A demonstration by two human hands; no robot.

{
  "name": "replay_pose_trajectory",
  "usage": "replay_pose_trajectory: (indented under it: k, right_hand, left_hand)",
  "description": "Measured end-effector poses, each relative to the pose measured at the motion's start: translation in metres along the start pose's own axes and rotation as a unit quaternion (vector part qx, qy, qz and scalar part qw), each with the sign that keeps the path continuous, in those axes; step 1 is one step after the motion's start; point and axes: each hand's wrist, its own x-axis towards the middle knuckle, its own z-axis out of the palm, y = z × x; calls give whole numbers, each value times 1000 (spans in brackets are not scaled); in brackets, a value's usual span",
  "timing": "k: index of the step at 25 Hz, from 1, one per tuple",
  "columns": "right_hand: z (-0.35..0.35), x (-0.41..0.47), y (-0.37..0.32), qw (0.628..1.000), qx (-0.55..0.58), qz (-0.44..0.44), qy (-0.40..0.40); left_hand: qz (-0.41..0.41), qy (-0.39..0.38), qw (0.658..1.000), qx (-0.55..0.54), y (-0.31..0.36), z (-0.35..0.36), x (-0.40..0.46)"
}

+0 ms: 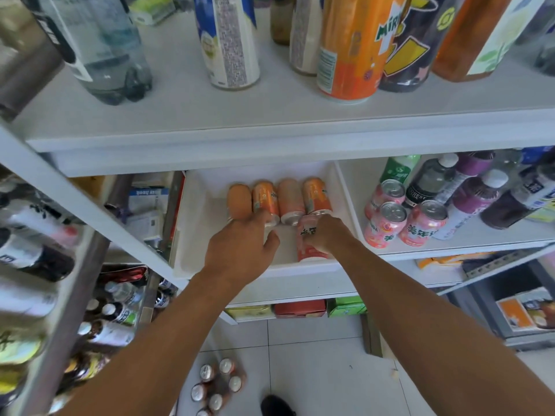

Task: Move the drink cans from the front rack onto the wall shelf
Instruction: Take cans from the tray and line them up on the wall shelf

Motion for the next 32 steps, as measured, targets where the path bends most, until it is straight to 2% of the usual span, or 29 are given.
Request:
replay_pose_trajectory:
  k: [4,7,12,17,19,21,24,27,32]
  right_hand:
    - [4,1,-4,997,26,15,-76]
    - [0,0,-11,995,44,18,-89]
    - [-2,-8,-15,990,125,-16,-69]
    - [-17,-36,-35,972,200,-122,-25]
    - [-23,-52,-51,957,232,-175,-4]
    - [-27,-71,-67,941,261,-216,-1]
    - [-30,-110,-93,917,290,-272,7]
    - [-24,-147,-121,895,295,-334,4]
    - [-12,-205,-172,847,304,-432,-63]
  left_hand:
    - [-13,5,1000,-1,-7,0,2]
    - [-22,-8,1000,-3,-14,-2,-2]
    - [-42,-4,998,-35,-22,-10,-3]
    - [-82,-6,991,-105,-26,-20,-5]
    - [-124,-5,973,-193,-29,-23,-7]
    - [-158,-14,939,-305,-35,-30,-11]
    - [-140,-12,890,-433,-44,-46,-25]
    - [-144,76,860,-485,-53,-74,-57]
    - [-141,185,825,-515,-79,-128,-135]
